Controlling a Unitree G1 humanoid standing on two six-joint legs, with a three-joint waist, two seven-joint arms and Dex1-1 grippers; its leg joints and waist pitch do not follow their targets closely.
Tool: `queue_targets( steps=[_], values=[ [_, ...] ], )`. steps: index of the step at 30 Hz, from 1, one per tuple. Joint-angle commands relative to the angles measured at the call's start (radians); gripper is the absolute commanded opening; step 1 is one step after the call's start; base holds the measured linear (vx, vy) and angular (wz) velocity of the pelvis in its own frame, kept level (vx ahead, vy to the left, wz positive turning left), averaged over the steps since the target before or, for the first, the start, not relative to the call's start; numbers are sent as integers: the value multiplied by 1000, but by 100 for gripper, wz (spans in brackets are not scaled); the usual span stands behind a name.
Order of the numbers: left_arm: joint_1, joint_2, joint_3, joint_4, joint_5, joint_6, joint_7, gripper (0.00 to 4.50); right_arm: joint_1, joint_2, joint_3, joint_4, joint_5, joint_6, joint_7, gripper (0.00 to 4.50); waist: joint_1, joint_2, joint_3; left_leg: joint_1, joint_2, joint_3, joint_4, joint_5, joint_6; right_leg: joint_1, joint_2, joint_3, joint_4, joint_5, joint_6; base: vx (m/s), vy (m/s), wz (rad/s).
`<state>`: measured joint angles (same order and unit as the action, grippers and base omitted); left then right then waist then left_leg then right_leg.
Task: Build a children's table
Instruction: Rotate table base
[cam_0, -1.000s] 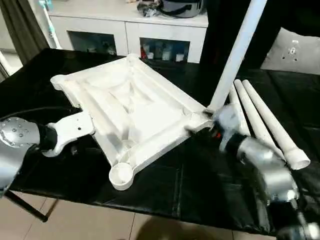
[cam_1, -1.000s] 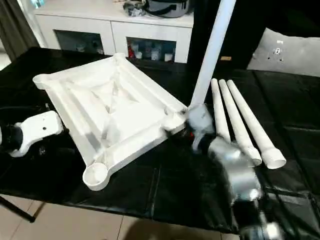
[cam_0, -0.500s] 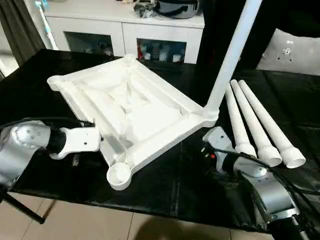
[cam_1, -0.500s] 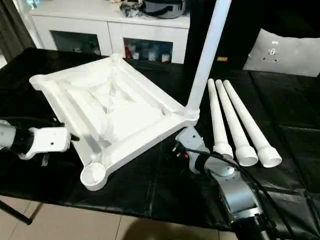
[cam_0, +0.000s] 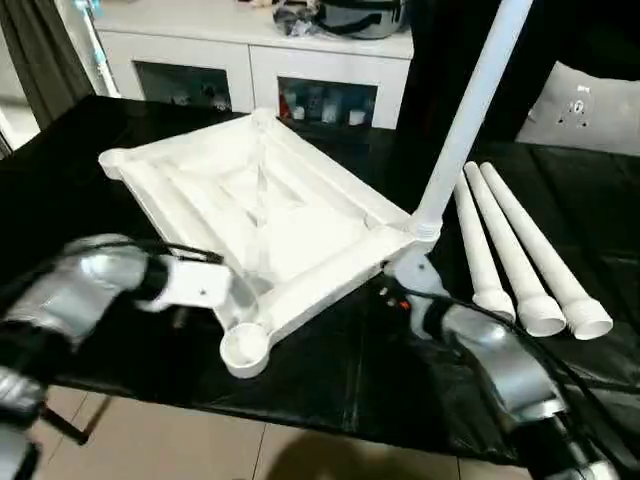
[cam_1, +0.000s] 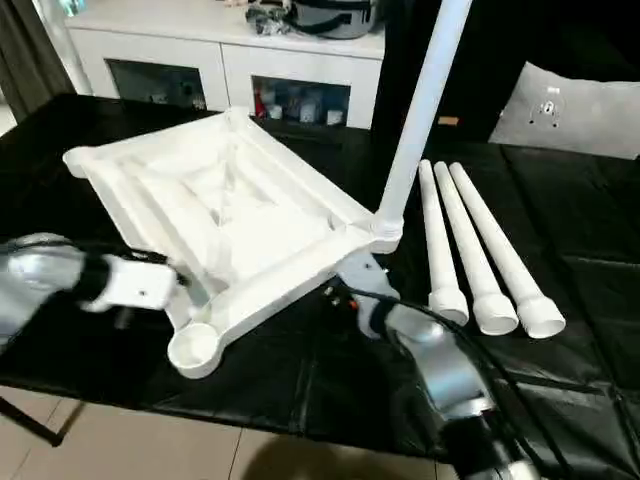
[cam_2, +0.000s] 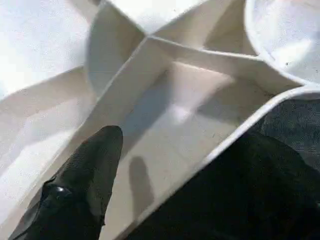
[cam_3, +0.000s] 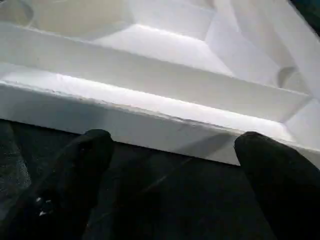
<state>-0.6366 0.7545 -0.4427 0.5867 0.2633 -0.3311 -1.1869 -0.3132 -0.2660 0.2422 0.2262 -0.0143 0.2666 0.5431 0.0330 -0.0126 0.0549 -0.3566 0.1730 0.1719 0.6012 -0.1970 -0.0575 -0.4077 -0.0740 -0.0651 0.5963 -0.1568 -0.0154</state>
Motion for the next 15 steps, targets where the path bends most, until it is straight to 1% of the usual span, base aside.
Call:
queue_targets(
  steps=[1,2,3,4,5,6,7,8,9,10,11,12,13,14,15],
  values=[
    [-48,-25,-15,60,24,-37,-8,351,-20,3,5,45,-20,-21,-6,450,-2,4,-62,10,47,-13,-81,-261,-24,41,-69,55,-69,-316,-180,0,0,0],
    [-58,-33,-22,69,25,-37,-25,348,-27,7,7,61,-25,-26,-9,450,1,14,-62,14,47,-15,-80,-269,-29,40,-71,55,-67,-323,-183,0,0,0],
    [-64,-40,-27,71,18,-34,-49,339,-34,11,7,76,-29,-31,-12,450,1,9,-64,12,49,-15,-80,-267,-33,43,-73,56,-67,-316,-187,0,0,0],
    [-66,-47,-30,66,7,-21,-73,319,-40,15,5,89,-31,-35,-17,450,3,15,-64,11,51,-17,-82,-264,-39,45,-74,55,-64,-308,-190,0,0,0],
    [-70,-56,-33,68,-3,-15,-90,319,-48,20,3,104,-30,-39,-23,450,1,13,-64,10,51,-16,-82,-267,-41,45,-73,55,-65,-300,-195,0,0,0],
    [-70,-75,-31,63,-32,3,-120,315,-59,29,1,126,-32,-48,-36,450,1,17,-64,10,51,-17,-82,-269,-43,47,-74,55,-63,-295,-201,0,0,0],
    [-68,-80,-30,57,-41,13,-128,312,-61,30,1,131,-32,-50,-38,450,0,15,-63,10,51,-16,-82,-269,-43,46,-73,55,-64,-293,-204,0,0,0],
    [-62,-95,-27,37,-65,37,-150,299,-67,35,0,142,-33,-55,-44,450,1,14,-65,10,51,-16,-81,-266,-42,48,-73,55,-61,-280,-209,0,0,0],
    [-60,-100,-27,28,-74,46,-158,276,-69,37,0,145,-34,-57,-46,450,1,16,-66,10,50,-15,-80,-264,-41,48,-73,54,-61,-270,-219,0,0,0],
    [-58,-104,-26,22,-80,52,-164,274,-70,38,0,148,-34,-58,-48,450,1,15,-65,10,51,-15,-80,-263,-40,49,-73,54,-61,-265,-220,0,0,0],
    [-57,-114,-26,15,-93,61,-177,274,-74,42,0,155,-34,-61,-51,450,2,19,-66,9,51,-15,-80,-258,-38,50,-74,54,-59,-254,-225,0,0,0],
    [-54,-139,-27,-3,-116,82,-206,264,-82,52,-4,173,-33,-70,-57,450,0,17,-67,8,51,-15,-80,-255,-36,51,-72,53,-59,-244,-228,0,0,0],
    [-54,-139,-27,-3,-116,82,-206,248,-82,52,-4,173,-33,-70,-57,450,0,16,-66,10,51,-14,-79,-255,-36,50,-72,54,-60,-244,-231,0,0,0],
    [-51,-148,-26,-16,-123,100,-221,248,-86,58,-6,182,-36,-75,-60,450,-2,18,-66,9,51,-14,-80,-258,-36,52,-72,53,-59,-249,-232,0,0,0],
    [-45,-163,-20,-44,-145,140,-246,234,-92,65,-7,193,-36,-80,-64,450,-2,17,-65,8,51,-14,-80,-259,-35,52,-71,53,-61,-254,-231,0,0,0]
  ],
)
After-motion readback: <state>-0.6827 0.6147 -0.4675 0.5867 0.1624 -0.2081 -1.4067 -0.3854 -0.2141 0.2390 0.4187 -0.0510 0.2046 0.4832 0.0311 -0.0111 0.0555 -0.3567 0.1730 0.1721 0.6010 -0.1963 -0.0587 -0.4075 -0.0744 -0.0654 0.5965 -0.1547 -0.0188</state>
